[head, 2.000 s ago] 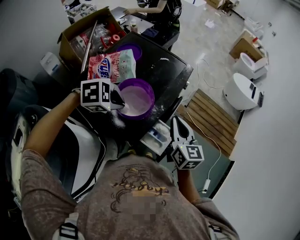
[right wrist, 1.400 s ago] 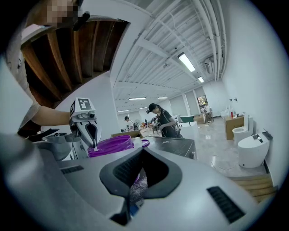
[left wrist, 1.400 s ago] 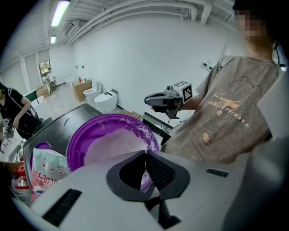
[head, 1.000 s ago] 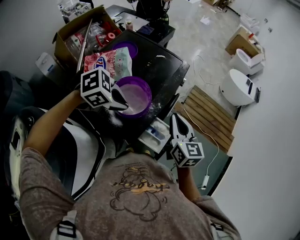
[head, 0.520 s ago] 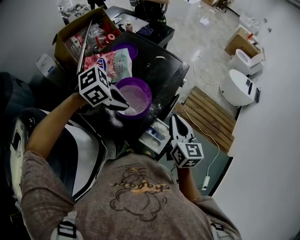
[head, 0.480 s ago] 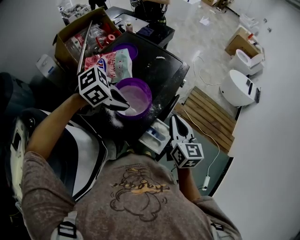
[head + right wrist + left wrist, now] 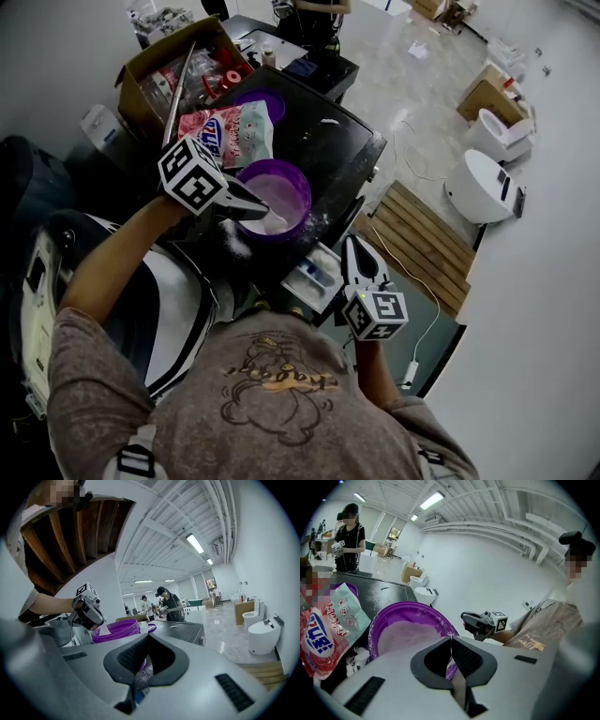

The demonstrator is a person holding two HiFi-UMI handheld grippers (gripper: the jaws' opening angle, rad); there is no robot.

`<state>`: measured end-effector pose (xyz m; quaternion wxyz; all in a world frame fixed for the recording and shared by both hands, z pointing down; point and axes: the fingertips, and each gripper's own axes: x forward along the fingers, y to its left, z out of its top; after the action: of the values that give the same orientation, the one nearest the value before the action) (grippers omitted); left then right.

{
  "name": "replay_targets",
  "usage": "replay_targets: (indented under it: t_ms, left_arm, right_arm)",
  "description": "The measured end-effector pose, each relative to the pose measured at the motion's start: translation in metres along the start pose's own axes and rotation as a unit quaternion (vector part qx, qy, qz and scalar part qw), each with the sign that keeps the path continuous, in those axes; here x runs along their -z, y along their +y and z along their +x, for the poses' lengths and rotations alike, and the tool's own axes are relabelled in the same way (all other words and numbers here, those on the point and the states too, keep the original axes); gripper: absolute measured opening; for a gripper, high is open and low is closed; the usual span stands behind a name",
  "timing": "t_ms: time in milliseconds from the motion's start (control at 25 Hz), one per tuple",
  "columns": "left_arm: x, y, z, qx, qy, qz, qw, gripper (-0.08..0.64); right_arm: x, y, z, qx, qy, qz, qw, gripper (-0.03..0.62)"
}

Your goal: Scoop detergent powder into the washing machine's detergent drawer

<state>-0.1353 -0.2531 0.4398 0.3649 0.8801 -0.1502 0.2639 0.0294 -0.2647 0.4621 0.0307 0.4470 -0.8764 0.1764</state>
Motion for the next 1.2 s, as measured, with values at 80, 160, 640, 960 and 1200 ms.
replay_targets:
  t_ms: [80,160,640,960,1200]
  left_arm:
    - [-0.002,0.002,-0.001,-0.003,-0.019,-0.015,0.9997,0.023]
    - [-0.003,0.006,-0.004,-0.005,-0.041,-0.035,0.9985,0.023]
    - [-0.010,0.019,-0.030,-0.033,-0.174,-0.112,0.9778,0.023]
    - [-0.019,0.015,-0.049,-0.038,-0.284,-0.171,0.9426,0.023]
    - [-0.024,0.016,-0.064,-0.042,-0.369,-0.206,0.9055,0.023]
  right_arm:
    - [0.000,0.000,0.002,-0.004,-0.003,0.008,1.000,0.000]
    - [0.000,0.001,0.004,-0.007,-0.004,0.010,1.000,0.000]
    - [-0.001,0.005,0.015,-0.016,-0.001,0.007,1.000,0.000]
    - [-0.003,0.012,0.019,-0.024,-0.005,0.014,1.000,0.000]
    - [-0.002,0.015,0.017,-0.026,-0.011,0.010,1.000,0.000]
